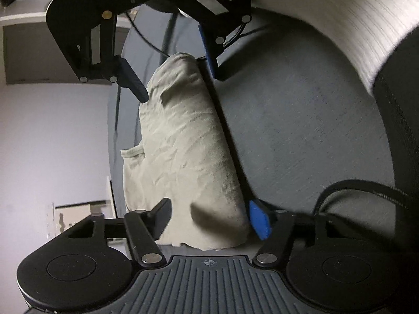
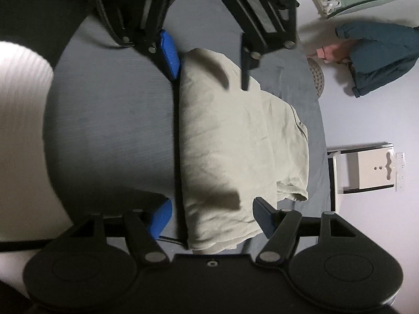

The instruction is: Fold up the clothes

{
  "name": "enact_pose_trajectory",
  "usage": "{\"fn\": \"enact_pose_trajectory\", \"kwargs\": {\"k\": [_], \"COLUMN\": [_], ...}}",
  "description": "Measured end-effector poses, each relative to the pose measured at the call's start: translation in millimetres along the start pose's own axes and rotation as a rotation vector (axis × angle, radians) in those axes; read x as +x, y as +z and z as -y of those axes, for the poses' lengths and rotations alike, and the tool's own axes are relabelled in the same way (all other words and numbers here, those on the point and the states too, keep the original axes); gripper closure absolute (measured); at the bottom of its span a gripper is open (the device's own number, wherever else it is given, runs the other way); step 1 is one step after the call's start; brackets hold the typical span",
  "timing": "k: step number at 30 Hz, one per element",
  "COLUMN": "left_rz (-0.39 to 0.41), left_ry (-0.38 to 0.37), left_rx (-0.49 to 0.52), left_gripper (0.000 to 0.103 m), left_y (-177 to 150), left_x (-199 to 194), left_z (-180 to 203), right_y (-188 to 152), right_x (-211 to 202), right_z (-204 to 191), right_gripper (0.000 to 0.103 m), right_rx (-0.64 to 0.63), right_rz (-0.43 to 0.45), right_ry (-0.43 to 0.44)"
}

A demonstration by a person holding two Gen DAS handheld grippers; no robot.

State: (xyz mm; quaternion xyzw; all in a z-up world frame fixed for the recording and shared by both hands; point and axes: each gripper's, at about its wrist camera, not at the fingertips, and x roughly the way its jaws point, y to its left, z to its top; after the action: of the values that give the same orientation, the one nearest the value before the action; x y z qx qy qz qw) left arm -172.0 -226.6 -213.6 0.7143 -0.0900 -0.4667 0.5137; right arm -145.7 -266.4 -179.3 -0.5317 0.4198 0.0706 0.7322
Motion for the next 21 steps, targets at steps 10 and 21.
{"fn": "enact_pose_trajectory", "kwargs": {"k": [10, 21], "left_rz": [-0.052, -0.036], "left_ry": [-0.072, -0.082], "left_rx": [-0.259, -0.496], "left_gripper": [0.075, 0.079], "left_y": [1.8, -25.8], "left_x": [7.7, -2.7], "left_z": [-23.6, -68.5], "right_y": [4.0, -3.3], "right_x": [5.7, 26.4], "right_z": [-9.1, -13.7], "right_gripper": [0.035, 0.079], "right_rx": [-0.045, -0.108], "right_rz": [0.005, -0.036], "right_ry": [-0.063, -0.221]}}
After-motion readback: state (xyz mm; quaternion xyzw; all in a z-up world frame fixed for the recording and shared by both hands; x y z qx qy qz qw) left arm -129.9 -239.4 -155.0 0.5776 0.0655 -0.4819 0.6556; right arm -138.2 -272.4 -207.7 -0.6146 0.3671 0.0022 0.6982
